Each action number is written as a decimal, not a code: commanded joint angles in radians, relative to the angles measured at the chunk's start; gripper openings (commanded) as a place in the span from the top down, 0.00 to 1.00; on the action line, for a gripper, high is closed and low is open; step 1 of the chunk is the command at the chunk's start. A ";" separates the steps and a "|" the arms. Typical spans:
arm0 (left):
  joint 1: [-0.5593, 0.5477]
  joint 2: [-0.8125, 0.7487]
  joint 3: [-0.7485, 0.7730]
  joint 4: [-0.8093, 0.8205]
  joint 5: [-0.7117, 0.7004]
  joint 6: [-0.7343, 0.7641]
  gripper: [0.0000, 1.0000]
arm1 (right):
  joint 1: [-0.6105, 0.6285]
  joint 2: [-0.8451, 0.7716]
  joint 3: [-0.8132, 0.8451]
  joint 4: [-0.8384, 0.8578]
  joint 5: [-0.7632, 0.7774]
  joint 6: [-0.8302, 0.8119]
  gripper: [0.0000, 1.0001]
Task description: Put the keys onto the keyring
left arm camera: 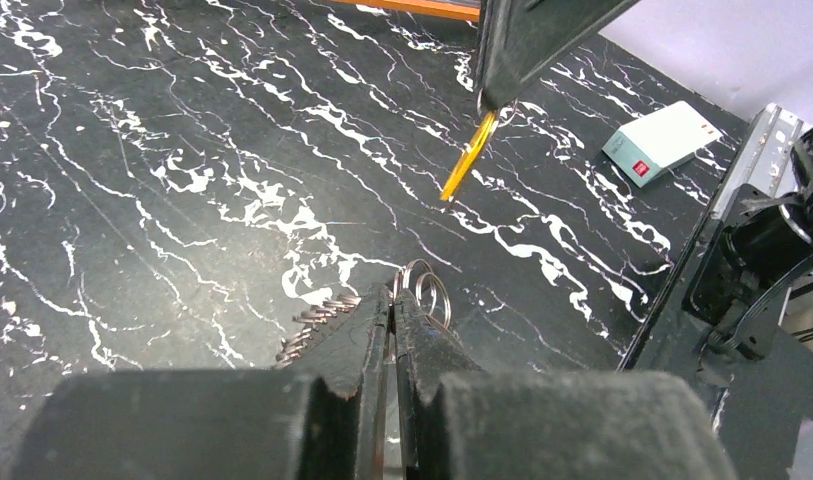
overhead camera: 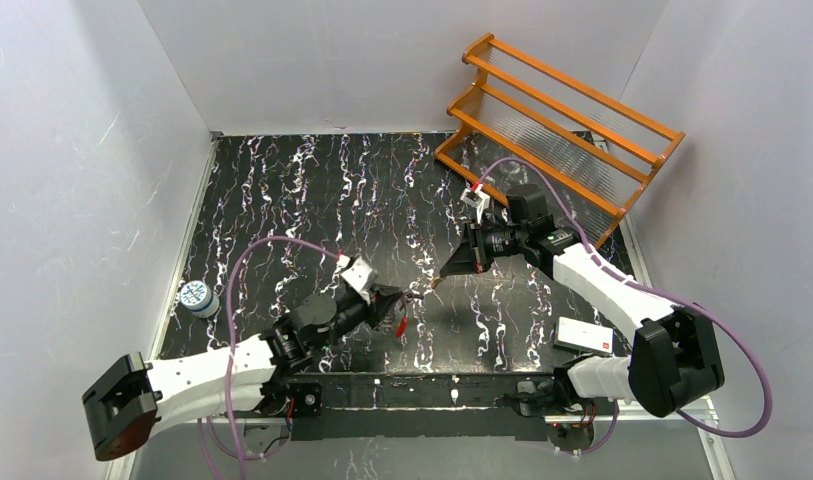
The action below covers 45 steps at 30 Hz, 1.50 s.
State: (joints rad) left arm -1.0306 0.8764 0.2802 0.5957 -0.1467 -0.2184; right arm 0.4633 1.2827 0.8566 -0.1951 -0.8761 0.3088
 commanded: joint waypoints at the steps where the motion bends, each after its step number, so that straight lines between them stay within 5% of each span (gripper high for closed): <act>1: -0.002 -0.095 -0.094 0.127 -0.027 0.058 1.00 | 0.028 -0.001 0.045 0.035 -0.068 0.010 0.99; 17: -0.002 -0.101 -0.111 0.164 0.131 0.267 1.00 | 0.146 0.108 0.185 -0.040 0.066 -0.075 0.99; 25: -0.002 -0.136 0.184 -0.384 0.005 0.560 1.00 | 0.146 0.069 0.198 -0.041 0.184 -0.074 0.99; 31: -0.002 -0.154 0.272 -0.552 -0.096 0.675 1.00 | 0.146 0.073 0.174 0.004 0.197 -0.067 0.99; 36: -0.002 -0.082 0.221 -0.513 -0.056 0.677 1.00 | 0.147 0.117 0.170 0.048 0.190 -0.083 0.99; 45: -0.002 -0.052 0.044 -0.184 0.021 0.445 1.00 | 0.157 0.212 0.137 0.154 0.107 -0.064 0.99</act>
State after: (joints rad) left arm -1.0306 0.8547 0.3611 0.2428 -0.1555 0.3344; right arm 0.6106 1.4708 1.0100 -0.1329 -0.7162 0.2337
